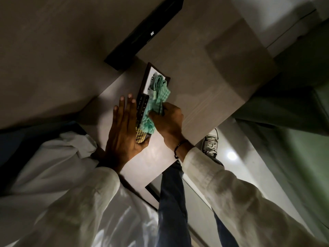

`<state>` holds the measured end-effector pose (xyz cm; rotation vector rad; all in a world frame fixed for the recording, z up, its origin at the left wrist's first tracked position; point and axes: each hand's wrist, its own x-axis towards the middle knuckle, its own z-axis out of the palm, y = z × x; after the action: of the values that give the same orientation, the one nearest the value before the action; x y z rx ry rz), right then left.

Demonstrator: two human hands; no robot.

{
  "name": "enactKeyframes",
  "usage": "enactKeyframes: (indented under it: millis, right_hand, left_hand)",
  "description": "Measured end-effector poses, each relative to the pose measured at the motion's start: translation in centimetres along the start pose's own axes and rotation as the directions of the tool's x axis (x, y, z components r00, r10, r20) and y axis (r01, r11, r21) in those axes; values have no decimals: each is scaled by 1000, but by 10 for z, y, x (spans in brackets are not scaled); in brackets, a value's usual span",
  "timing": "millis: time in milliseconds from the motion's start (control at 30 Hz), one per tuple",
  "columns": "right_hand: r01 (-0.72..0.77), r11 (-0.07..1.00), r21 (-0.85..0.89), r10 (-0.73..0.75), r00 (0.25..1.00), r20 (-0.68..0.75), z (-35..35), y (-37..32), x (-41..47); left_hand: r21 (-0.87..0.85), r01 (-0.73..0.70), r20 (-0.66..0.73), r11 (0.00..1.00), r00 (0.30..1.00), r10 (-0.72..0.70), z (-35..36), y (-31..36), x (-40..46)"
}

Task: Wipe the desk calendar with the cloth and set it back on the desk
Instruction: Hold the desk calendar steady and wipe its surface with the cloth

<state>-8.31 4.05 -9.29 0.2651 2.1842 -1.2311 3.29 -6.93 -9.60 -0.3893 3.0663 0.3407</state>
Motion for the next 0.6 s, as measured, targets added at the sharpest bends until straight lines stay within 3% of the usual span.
enactKeyframes:
  millis: [367, 467, 600]
  right_hand:
    - [143, 988, -55, -144, 989, -24, 2, 0, -2]
    - [74, 994, -81, -79, 995, -62, -2, 5, 6]
    - [40, 999, 7, -39, 997, -70, 11, -1, 3]
  left_hand:
    - [25, 3, 32, 1000, 999, -4, 3, -3, 2]
    - [-8, 3, 14, 1000, 1000, -3, 1, -1, 1]
    - [-6, 9, 11, 1000, 1000, -9, 4, -1, 0]
